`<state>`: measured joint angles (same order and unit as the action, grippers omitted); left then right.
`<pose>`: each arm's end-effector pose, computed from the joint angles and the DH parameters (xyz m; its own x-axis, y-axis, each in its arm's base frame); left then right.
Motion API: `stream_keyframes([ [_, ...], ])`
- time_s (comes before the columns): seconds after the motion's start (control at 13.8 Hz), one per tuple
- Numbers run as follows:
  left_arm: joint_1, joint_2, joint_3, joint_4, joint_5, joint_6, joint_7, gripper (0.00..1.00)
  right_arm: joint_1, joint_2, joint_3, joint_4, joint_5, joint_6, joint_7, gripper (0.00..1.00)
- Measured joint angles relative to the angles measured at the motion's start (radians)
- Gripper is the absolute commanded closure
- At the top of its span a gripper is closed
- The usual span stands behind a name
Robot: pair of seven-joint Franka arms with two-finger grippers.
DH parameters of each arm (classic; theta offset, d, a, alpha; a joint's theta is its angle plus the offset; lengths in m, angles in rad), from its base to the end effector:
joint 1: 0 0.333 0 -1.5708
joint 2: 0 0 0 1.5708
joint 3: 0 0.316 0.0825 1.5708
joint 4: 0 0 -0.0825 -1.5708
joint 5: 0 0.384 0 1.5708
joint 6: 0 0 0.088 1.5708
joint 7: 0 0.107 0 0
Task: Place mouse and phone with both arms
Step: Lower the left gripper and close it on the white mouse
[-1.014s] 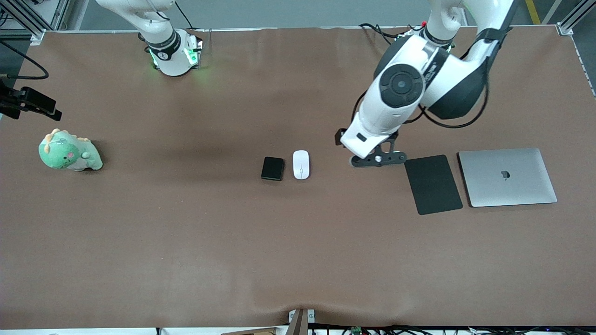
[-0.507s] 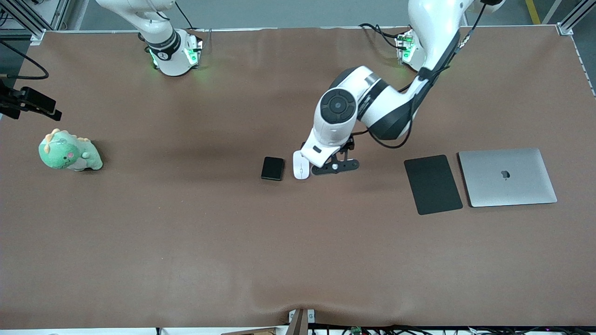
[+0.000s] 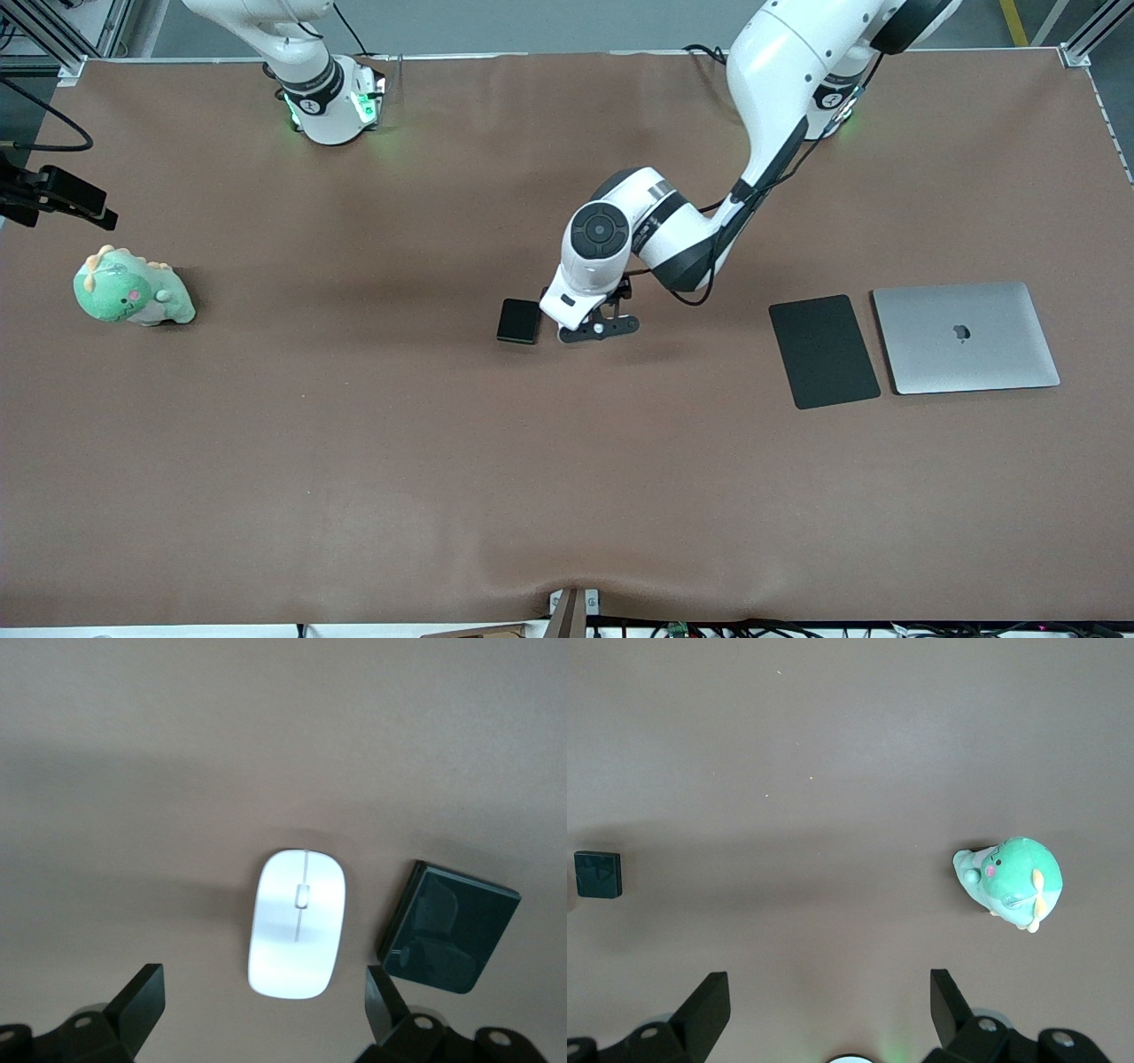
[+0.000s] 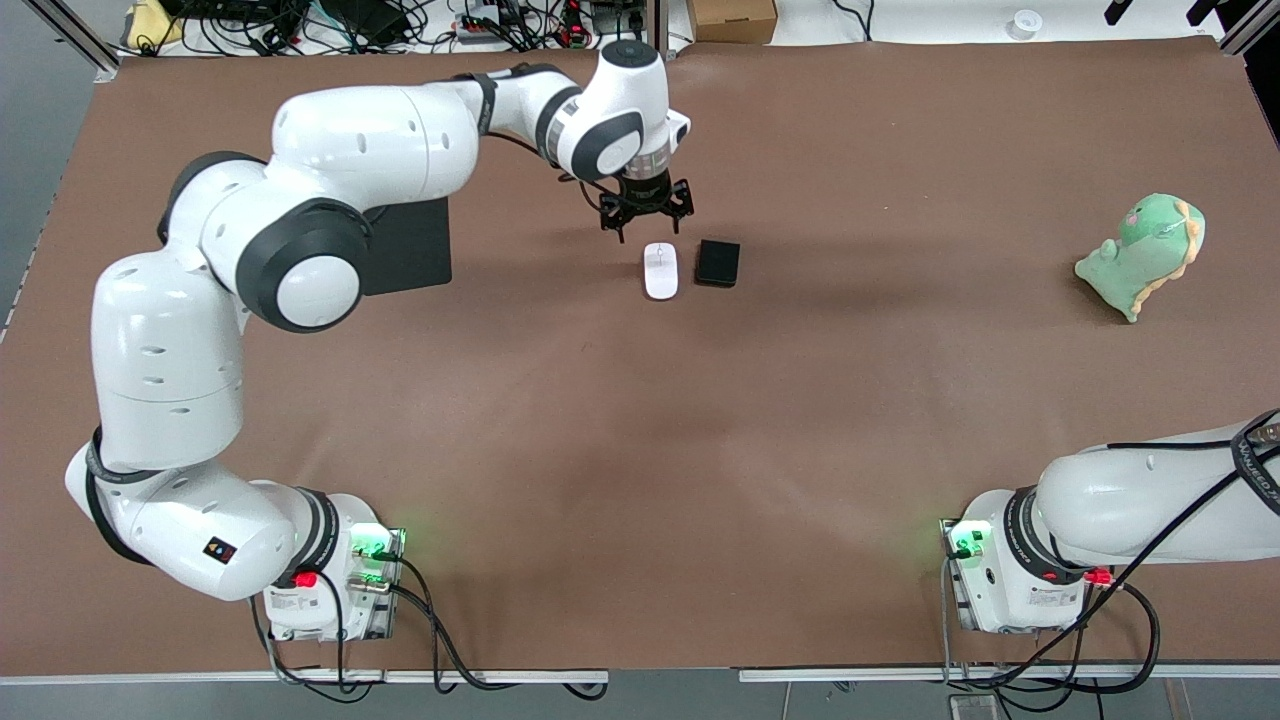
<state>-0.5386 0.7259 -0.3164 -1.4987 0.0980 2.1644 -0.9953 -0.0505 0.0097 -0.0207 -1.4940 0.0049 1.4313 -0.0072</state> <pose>0.4965 -0.5080 0.2534 0.9809 0.1522 -0.1211 0.1590 -0.9861 0.0487 0.5419 -0.0380 0.6432 0.9954 -0.0631 -0.0723 -0.0636 -0.9980 -0.0052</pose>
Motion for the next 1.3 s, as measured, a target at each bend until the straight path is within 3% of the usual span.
stream_keyframes([
  [0.8,-0.031,0.113,0.004,0.000,0.064,0.131,-0.007,0.00,0.000,0.001,0.000,0.000,0.000,0.000,0.000,0.00],
  [1.16,-0.038,0.127,0.004,-0.001,0.078,0.131,-0.007,0.15,0.001,0.009,0.002,0.000,0.000,0.000,0.000,0.00],
  [1.3,-0.039,0.135,0.004,-0.001,0.083,0.131,-0.007,0.29,0.002,0.022,0.007,0.000,0.000,0.000,0.000,0.00],
])
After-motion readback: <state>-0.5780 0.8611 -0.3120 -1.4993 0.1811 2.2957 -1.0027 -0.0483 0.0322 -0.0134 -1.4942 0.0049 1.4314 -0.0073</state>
